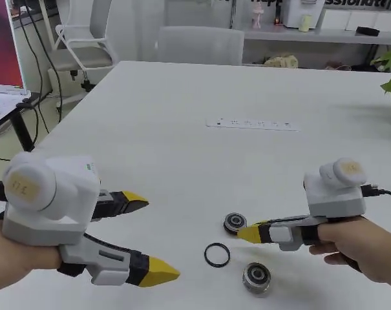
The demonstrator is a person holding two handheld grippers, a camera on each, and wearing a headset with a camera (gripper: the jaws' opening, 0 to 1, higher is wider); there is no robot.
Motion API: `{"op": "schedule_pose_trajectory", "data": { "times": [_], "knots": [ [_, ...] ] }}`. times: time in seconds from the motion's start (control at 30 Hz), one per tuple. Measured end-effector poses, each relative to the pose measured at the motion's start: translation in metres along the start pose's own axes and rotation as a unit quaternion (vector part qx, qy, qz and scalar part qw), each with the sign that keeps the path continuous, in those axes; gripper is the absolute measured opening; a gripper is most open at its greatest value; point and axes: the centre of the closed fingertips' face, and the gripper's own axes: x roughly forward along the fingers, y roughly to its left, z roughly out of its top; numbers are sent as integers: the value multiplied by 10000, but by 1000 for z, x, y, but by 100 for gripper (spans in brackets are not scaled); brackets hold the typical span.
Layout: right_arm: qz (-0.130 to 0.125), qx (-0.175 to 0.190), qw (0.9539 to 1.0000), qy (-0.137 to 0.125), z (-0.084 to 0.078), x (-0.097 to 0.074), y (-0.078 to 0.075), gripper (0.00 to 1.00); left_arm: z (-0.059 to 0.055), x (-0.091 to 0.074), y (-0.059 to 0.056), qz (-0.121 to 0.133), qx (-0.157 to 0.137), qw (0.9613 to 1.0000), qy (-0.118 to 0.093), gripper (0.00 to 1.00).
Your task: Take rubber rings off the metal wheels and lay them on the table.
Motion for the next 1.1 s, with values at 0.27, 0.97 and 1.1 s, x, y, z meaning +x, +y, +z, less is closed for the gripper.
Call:
{"op": "schedule_pose_trajectory", "data": {
  "times": [0.27, 0.97, 1.1],
  "knots": [
    [-59, -133, 9998, -110, 6, -9, 0, 13, 6, 5, 8, 14, 64, 10000, -10, 73],
    [-281, -490, 9981, -257, 15, -18, -8, 22, 13, 24, 25, 46, 116, 9999, 33, 70],
    [-335, -570, 9974, -276, 15, -17, -11, 23, 14, 29, 28, 24, 86, 10000, 31, 70]
  ]
}}
